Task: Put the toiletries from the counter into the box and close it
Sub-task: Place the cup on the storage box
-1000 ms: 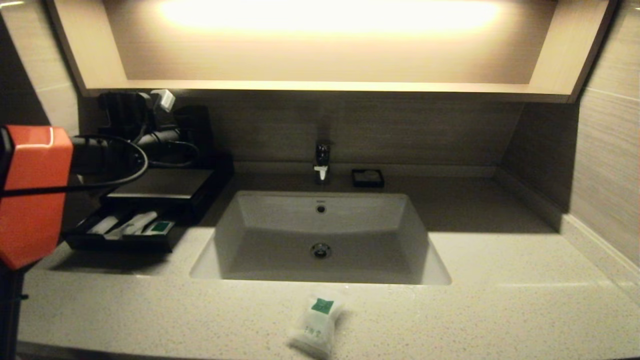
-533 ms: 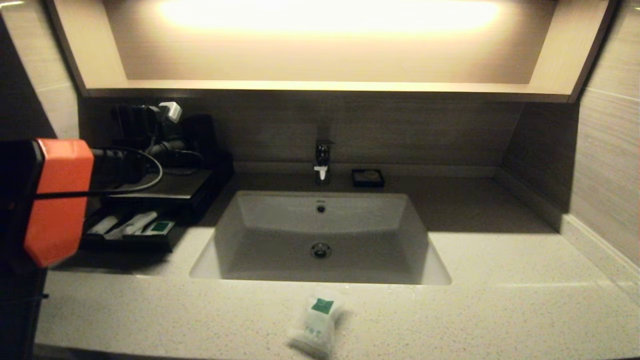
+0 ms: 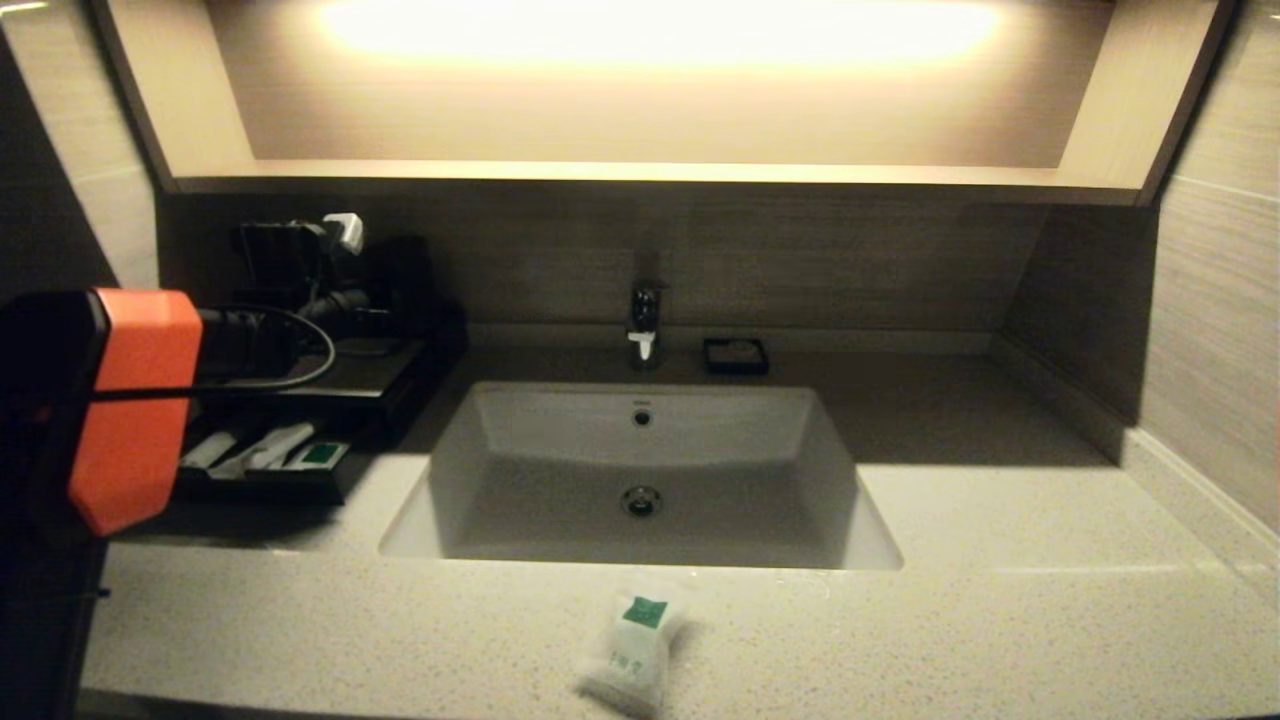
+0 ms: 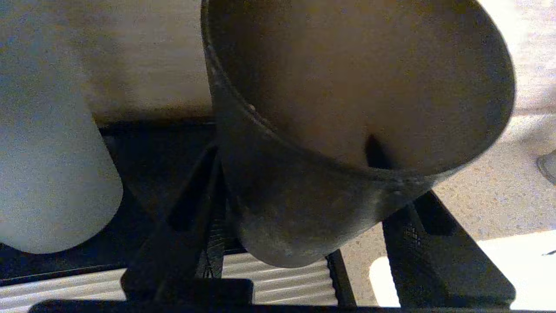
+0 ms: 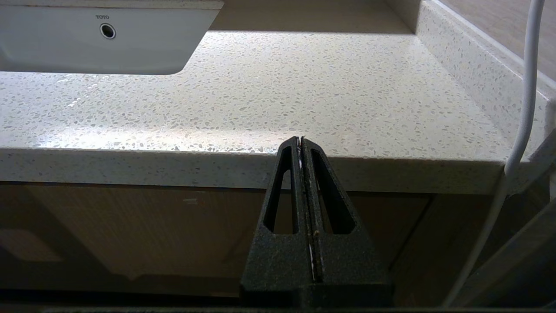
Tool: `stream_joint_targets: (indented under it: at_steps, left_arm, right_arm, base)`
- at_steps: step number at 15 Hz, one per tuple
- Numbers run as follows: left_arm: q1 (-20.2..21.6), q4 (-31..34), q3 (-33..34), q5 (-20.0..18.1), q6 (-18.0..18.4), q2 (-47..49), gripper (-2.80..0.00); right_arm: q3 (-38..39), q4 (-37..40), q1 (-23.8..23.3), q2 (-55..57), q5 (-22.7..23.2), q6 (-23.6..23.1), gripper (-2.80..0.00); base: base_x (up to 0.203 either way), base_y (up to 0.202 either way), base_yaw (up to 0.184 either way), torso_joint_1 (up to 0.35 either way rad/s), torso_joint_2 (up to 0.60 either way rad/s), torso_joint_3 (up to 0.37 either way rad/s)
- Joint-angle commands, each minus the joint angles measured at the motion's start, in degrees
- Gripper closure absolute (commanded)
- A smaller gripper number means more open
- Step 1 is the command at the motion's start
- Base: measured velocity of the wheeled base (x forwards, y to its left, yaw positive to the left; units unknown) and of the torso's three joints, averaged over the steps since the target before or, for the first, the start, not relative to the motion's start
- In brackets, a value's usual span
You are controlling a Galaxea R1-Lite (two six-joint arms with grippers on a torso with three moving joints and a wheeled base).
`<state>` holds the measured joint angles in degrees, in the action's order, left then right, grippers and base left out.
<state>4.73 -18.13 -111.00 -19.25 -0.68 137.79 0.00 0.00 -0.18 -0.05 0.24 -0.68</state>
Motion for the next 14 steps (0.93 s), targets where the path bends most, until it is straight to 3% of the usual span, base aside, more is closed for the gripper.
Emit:
stream_joint_targets:
  at_steps: [1, 14]
  left_arm:
    - [0.1, -0.33, -0.01, 0.0, 0.07, 0.46, 0.0]
    - [1.86, -2.35, -0.1, -0.17, 1.39, 1.87, 0.0]
  right_arm:
    - [0.09, 0.0, 0.01, 0.05, 0.02, -0.02, 0.0]
    - [0.09, 0.0, 0.01, 0.04, 0.02, -0.02, 0.0]
  base:
    - [0.0, 0.0, 0.0, 0.0, 0.0, 0.0]
    - [0.0, 0.0, 0.0, 0.0, 0.0, 0.0]
